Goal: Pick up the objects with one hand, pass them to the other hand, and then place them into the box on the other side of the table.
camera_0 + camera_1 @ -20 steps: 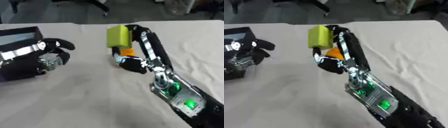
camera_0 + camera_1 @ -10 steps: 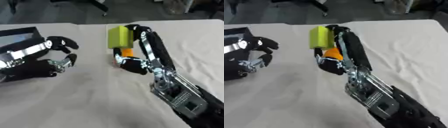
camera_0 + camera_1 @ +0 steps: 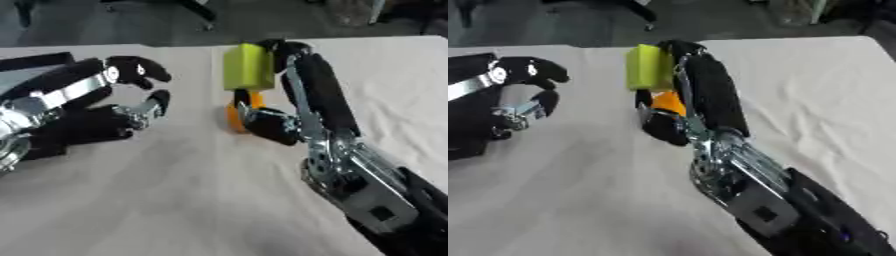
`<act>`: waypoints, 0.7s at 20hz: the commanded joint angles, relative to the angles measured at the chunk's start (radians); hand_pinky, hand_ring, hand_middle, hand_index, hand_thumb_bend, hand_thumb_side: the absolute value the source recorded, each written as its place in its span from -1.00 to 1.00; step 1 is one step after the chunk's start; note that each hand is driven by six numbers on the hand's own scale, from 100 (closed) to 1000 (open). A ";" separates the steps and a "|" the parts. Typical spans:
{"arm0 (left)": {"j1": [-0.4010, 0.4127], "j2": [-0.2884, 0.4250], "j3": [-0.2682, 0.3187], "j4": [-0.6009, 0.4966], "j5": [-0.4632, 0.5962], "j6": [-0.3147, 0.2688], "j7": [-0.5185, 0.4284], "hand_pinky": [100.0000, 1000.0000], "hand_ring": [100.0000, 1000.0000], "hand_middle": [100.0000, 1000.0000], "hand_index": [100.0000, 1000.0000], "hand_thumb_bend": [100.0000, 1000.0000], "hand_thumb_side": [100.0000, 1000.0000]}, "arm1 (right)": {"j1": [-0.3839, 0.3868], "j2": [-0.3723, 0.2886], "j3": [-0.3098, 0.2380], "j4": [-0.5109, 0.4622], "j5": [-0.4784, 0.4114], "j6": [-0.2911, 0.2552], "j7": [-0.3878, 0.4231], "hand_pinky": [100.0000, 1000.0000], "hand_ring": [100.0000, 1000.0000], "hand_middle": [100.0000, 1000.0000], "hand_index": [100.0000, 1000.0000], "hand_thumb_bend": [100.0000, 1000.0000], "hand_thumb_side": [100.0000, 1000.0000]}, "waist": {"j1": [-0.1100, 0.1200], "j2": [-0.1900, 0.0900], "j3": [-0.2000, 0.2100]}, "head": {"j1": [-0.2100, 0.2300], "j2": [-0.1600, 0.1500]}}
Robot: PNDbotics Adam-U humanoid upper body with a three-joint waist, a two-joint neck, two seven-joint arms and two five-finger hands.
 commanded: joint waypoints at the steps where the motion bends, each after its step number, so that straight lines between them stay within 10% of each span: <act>1: -0.031 -0.006 -0.007 -0.012 0.011 0.031 0.003 1.00 0.75 0.84 0.84 -1.00 0.73 | -0.024 -0.017 -0.012 -0.021 0.065 0.045 -0.005 0.53 0.30 0.10 0.08 -1.00 -1.00 | 0.014 -0.023 0.005 | 0.000 0.004; 5: -0.044 -0.025 -0.011 -0.012 0.020 0.047 0.013 1.00 0.76 0.85 0.86 -1.00 0.64 | -0.034 -0.019 -0.011 -0.021 0.165 0.045 0.062 0.54 0.31 0.10 0.09 -1.00 -1.00 | 0.015 -0.023 0.011 | -0.007 0.009; 11: -0.046 -0.041 -0.009 -0.012 0.047 0.067 0.057 1.00 0.78 0.85 0.86 -1.00 -0.52 | -0.048 -0.008 -0.007 -0.021 0.288 0.045 0.160 0.53 0.30 0.10 0.08 -1.00 -1.00 | 0.015 -0.020 0.015 | -0.010 0.010; 14: -0.050 -0.051 -0.009 -0.012 0.060 0.068 0.072 1.00 0.78 0.83 0.85 -1.00 -0.65 | -0.050 -0.004 -0.007 -0.021 0.322 0.045 0.193 0.53 0.30 0.10 0.08 -1.00 -1.00 | 0.016 -0.019 0.016 | -0.012 0.009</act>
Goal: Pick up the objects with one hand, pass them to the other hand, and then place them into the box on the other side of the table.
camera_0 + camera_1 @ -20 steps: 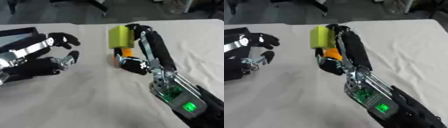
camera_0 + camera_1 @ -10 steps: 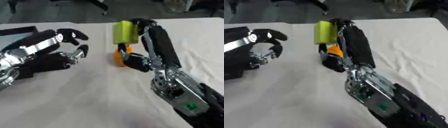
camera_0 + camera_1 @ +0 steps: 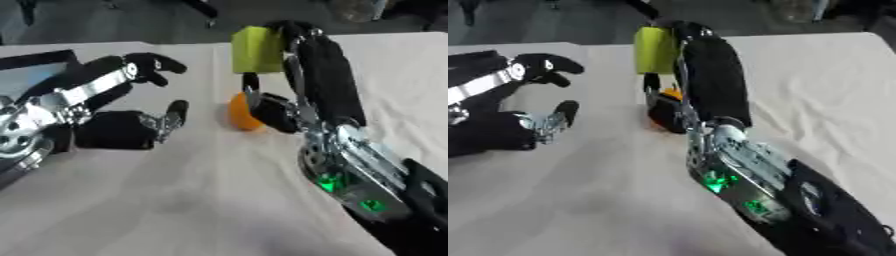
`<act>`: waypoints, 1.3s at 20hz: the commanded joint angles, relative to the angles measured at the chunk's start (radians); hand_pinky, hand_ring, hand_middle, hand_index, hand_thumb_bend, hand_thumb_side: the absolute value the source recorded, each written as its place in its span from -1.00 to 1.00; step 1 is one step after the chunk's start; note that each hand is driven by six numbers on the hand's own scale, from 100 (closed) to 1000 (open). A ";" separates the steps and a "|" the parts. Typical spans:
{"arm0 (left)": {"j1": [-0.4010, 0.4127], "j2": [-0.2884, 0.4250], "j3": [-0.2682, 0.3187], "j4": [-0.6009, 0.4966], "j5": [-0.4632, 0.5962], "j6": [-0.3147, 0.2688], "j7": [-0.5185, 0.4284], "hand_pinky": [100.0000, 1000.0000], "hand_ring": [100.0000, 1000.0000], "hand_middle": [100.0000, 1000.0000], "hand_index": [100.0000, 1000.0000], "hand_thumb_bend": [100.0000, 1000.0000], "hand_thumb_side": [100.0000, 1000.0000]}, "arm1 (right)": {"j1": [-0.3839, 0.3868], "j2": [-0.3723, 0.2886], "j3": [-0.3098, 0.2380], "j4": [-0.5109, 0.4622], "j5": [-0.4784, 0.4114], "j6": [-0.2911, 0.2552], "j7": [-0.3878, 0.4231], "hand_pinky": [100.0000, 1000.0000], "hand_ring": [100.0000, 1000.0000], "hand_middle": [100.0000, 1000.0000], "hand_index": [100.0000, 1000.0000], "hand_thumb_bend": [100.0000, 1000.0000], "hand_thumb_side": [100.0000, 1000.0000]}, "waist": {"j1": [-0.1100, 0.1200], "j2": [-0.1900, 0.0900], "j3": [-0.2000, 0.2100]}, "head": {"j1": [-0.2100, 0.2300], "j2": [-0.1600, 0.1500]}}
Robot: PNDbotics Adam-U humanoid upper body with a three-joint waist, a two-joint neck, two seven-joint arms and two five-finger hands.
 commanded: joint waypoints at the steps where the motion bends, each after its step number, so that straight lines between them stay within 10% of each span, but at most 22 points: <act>1: -0.019 0.001 0.012 -0.012 0.015 0.000 0.021 1.00 0.78 0.83 0.84 -1.00 -0.64 | -0.018 -0.004 -0.005 -0.021 0.043 -0.001 0.036 0.53 0.30 0.10 0.08 -1.00 -1.00 | 0.014 -0.018 0.003 | -0.003 0.000; 26: -0.037 -0.081 -0.006 -0.012 0.041 0.055 0.095 1.00 0.80 0.84 0.83 -1.00 0.55 | -0.029 0.011 0.050 -0.021 0.159 -0.035 0.097 0.52 0.31 0.10 0.08 -1.00 -1.00 | 0.023 -0.010 0.001 | 0.020 0.008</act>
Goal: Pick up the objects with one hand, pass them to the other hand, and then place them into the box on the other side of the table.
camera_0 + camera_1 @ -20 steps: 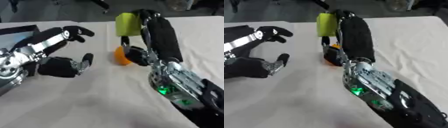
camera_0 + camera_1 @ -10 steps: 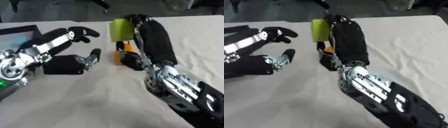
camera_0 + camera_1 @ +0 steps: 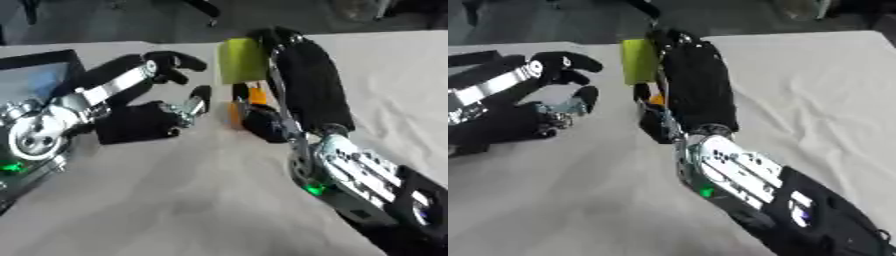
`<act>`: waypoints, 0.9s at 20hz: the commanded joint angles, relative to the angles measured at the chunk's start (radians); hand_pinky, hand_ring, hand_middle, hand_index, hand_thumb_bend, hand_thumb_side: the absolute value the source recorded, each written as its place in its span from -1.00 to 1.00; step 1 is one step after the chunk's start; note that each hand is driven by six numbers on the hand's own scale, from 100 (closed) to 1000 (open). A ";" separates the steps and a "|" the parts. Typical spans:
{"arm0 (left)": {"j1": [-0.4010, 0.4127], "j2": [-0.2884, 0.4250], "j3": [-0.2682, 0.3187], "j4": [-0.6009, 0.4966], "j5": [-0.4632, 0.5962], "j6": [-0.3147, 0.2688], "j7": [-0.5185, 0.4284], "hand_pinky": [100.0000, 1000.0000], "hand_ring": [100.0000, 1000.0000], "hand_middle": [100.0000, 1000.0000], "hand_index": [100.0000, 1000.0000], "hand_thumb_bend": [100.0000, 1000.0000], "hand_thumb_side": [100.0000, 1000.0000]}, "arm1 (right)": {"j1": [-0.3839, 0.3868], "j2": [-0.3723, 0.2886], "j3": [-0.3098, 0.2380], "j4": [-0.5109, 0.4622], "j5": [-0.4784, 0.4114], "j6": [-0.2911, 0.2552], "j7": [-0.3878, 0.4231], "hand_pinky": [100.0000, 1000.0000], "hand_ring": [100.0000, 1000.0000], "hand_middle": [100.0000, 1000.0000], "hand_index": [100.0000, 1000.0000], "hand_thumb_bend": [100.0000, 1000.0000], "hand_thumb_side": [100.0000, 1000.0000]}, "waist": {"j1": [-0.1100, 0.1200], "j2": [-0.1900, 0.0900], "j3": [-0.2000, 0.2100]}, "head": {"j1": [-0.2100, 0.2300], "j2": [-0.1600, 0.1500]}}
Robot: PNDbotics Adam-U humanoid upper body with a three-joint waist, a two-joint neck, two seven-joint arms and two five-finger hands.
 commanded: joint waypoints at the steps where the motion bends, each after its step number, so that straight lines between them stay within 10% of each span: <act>1: -0.020 0.004 0.006 -0.012 -0.004 0.011 0.015 1.00 0.80 0.84 0.83 -1.00 0.60 | -0.020 -0.001 0.000 -0.021 0.004 -0.005 -0.012 0.52 0.32 0.10 0.08 -1.00 -1.00 | 0.013 -0.011 -0.001 | 0.009 0.007; 18: -0.029 -0.026 0.004 -0.012 0.003 0.001 -0.038 1.00 0.82 0.85 0.84 -1.00 0.87 | -0.016 0.000 0.006 -0.021 0.008 -0.019 -0.042 0.52 0.31 0.09 0.06 -1.00 -1.00 | 0.017 -0.005 -0.002 | 0.012 0.024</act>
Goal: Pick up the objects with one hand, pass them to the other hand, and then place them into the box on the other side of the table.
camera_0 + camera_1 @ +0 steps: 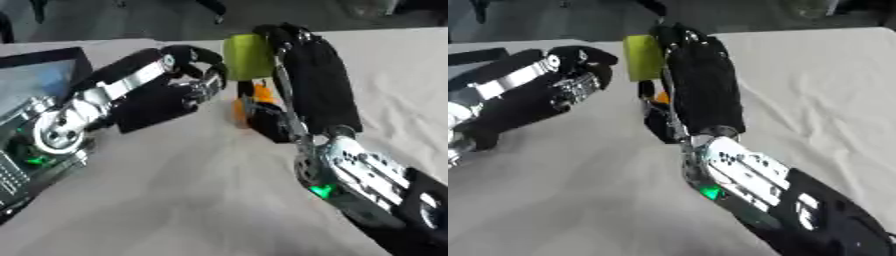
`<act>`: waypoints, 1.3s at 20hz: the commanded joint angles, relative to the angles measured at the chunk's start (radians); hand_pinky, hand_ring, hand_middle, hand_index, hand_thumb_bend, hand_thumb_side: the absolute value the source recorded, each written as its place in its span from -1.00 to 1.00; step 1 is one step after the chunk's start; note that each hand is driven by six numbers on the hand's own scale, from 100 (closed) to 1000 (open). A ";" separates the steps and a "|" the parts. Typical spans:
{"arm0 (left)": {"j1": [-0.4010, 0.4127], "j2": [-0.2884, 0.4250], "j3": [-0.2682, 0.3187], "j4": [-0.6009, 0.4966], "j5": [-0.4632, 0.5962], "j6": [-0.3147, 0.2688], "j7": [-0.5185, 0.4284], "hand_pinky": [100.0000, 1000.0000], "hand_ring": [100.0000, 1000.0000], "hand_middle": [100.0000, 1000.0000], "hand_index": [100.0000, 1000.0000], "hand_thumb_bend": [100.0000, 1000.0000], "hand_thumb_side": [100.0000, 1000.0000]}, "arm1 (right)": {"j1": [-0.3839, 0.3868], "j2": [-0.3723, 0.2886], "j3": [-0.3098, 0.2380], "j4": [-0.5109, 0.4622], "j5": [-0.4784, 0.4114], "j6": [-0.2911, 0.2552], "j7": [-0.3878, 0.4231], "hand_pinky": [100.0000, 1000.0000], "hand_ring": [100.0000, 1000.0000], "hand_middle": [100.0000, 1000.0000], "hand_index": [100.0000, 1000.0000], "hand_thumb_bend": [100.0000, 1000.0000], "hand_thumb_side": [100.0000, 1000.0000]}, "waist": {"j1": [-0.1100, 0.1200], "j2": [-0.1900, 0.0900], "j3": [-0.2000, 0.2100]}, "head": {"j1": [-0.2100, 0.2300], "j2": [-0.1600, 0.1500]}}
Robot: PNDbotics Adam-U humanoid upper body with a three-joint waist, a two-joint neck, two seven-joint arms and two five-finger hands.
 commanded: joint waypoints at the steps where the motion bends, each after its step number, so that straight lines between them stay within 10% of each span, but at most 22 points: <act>1: -0.022 0.004 0.012 -0.012 0.004 -0.006 -0.014 1.00 0.82 0.85 0.84 -1.00 0.87 | -0.016 0.001 -0.004 -0.021 0.009 0.000 -0.007 0.52 0.31 0.09 0.06 -1.00 -1.00 | 0.014 -0.005 0.001 | -0.003 0.014; 18: -0.027 -0.016 0.015 -0.012 0.032 -0.015 -0.034 1.00 0.82 0.86 0.84 -1.00 0.92 | -0.010 0.002 0.000 -0.021 0.020 0.002 -0.022 0.52 0.31 0.09 0.06 -1.00 -1.00 | 0.017 0.002 -0.002 | -0.013 0.033; 26: -0.021 -0.005 0.020 -0.012 -0.067 0.012 0.054 1.00 0.91 0.92 0.93 -1.00 0.57 | 0.021 -0.012 0.005 -0.021 0.077 0.033 -0.046 0.52 0.30 0.09 0.06 -1.00 -1.00 | 0.021 0.001 0.000 | -0.001 0.018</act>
